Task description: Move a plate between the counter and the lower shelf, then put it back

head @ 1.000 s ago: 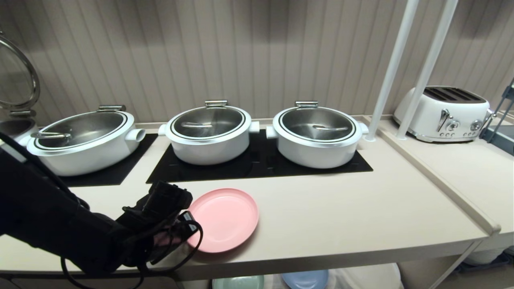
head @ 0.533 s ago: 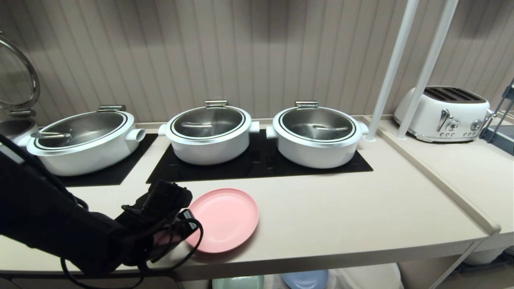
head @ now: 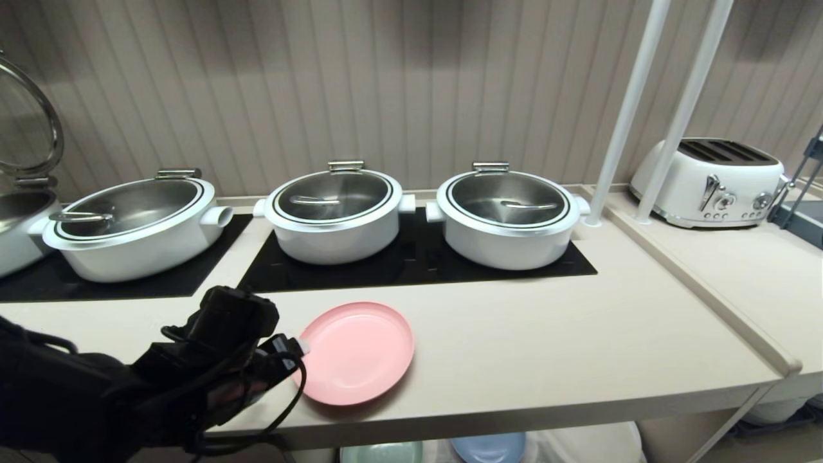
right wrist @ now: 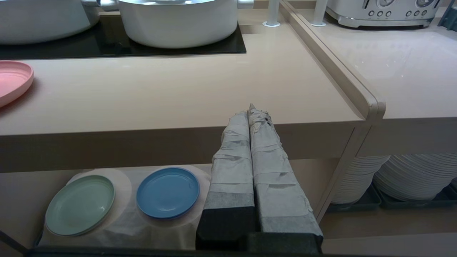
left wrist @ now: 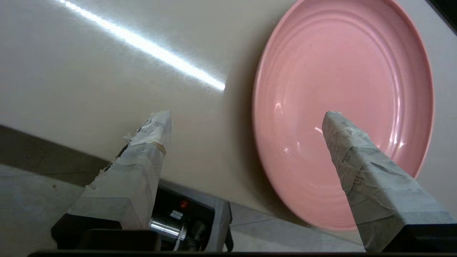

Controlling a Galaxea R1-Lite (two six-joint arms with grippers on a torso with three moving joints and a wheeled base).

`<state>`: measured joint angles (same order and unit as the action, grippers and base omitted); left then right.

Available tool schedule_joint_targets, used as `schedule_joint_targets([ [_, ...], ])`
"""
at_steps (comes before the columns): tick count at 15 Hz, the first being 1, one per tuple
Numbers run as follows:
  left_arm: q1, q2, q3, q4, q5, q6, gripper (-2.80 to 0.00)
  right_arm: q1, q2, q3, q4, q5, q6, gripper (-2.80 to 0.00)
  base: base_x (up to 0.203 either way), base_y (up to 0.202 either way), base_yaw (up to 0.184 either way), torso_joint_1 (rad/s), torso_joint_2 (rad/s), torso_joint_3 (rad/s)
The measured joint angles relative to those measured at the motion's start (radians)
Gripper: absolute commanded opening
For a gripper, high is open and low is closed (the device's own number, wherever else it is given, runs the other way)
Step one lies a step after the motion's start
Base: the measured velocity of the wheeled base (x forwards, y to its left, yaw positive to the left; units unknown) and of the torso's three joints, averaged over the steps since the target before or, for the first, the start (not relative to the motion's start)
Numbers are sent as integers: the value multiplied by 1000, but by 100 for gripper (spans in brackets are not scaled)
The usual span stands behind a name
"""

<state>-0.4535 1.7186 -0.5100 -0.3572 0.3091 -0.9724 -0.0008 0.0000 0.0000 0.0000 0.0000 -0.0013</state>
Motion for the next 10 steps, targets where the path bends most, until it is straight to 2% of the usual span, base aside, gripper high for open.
schedule_joint_targets([
  [4,-1,-121,121,0,6,17,0,1,0,0,0,0,1,-280,0,0,0,0,0,0],
  [8,0,-226,202,3,30,61,0,0,0,0,0,0,0,-280,0,0,0,0,0,0],
  [9,0,-242,210,2,37,62,-168,0,0,0,0,0,0,-280,0,0,0,0,0,0],
  [10,0,-255,217,2,40,66,-280,0,0,0,0,0,0,-280,0,0,0,0,0,0],
])
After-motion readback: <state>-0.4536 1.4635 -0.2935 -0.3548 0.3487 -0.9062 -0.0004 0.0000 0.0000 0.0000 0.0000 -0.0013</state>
